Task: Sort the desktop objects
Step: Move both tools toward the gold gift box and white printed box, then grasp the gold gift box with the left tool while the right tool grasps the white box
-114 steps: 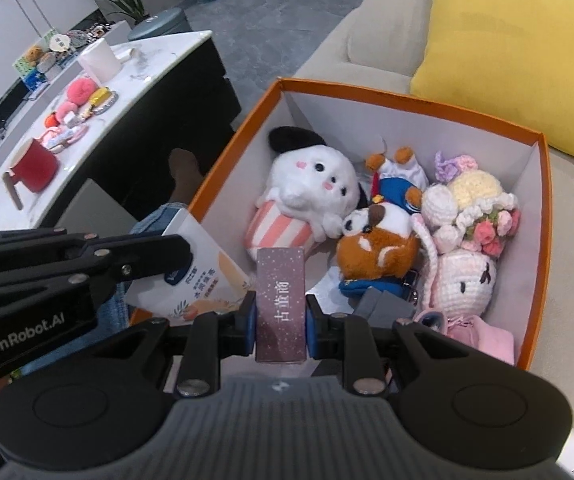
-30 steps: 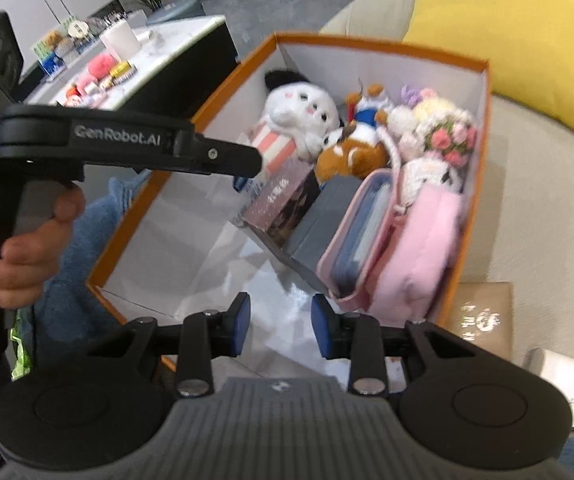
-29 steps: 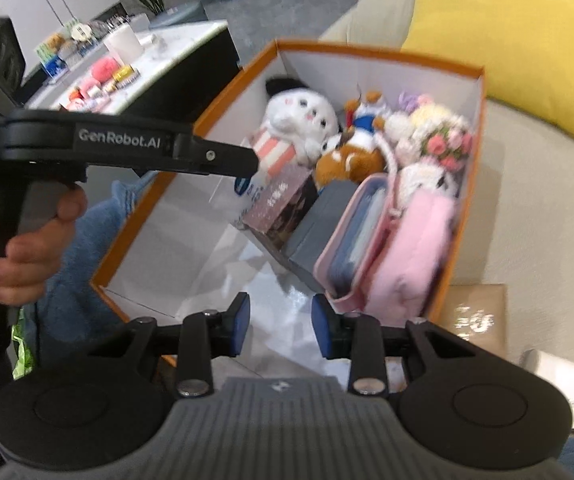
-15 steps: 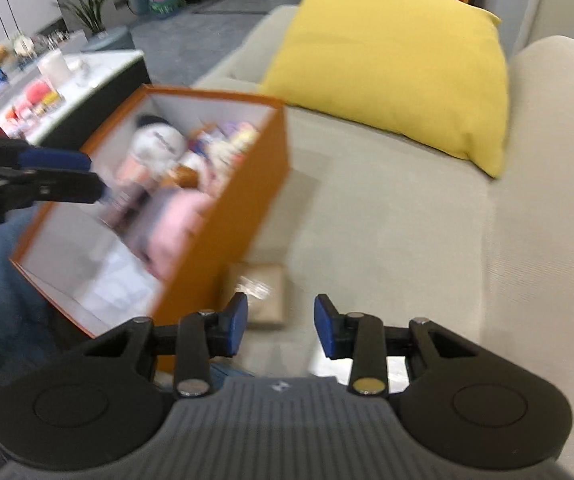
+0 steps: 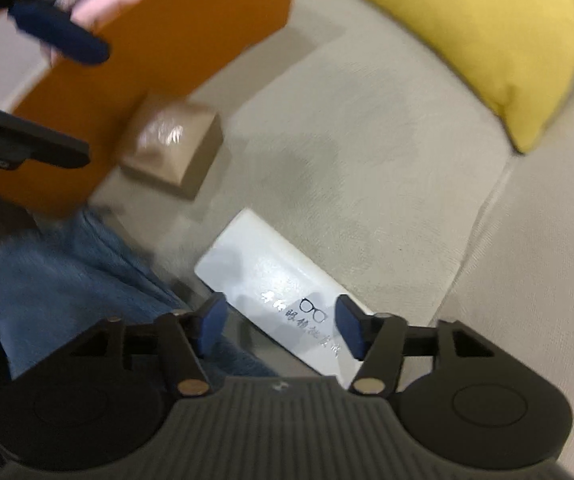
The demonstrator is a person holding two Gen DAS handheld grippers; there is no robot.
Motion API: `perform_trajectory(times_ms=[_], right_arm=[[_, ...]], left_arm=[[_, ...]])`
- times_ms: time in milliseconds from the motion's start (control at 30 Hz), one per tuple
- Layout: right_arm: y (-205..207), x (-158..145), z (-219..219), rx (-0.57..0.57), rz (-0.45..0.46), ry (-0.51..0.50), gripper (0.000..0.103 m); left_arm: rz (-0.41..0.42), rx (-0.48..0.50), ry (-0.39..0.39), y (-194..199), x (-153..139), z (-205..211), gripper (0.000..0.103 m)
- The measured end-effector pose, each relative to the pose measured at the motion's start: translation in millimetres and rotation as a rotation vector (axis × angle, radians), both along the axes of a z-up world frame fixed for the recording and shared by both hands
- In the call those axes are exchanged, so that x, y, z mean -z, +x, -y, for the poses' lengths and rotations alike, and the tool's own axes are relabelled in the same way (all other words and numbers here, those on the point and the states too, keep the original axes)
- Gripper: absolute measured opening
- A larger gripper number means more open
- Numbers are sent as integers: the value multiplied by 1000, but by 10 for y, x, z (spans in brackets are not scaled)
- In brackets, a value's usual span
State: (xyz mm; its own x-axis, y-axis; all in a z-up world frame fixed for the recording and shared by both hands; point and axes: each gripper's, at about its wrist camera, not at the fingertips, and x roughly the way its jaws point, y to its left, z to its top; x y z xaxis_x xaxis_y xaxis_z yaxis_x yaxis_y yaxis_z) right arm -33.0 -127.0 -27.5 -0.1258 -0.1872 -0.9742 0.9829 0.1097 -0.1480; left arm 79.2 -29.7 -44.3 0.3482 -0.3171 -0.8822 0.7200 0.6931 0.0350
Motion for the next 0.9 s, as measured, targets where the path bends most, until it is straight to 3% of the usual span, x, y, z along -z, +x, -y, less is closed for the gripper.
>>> perform_trajectory(times_ms=[167,300,367,433,567,667,833,900], right_arm=[[-10,143,175,-95,-29,82,72],[-47,228,245,-134,3,111,86],[-74,252,256,-142,32,124,87],[-73,245,222,-169,87,134,81],[-98,284,186,-178,121,147,80],[-141,395,194,-155,107,166,80],[-201,421,120,-144,40,130,65],[-305,374,96,-106,43,93,63]], left_arm=[[-15,25,88,63,159,148,58],[-13,45,155,97,274,250,59],[-9,59,183,106,323,275,59],[-6,82,204,133,363,306,60],[7,121,253,157,411,371,65],[27,145,305,176,485,443,65],[50,168,336,177,558,520,77],[56,178,335,185,574,544,74]])
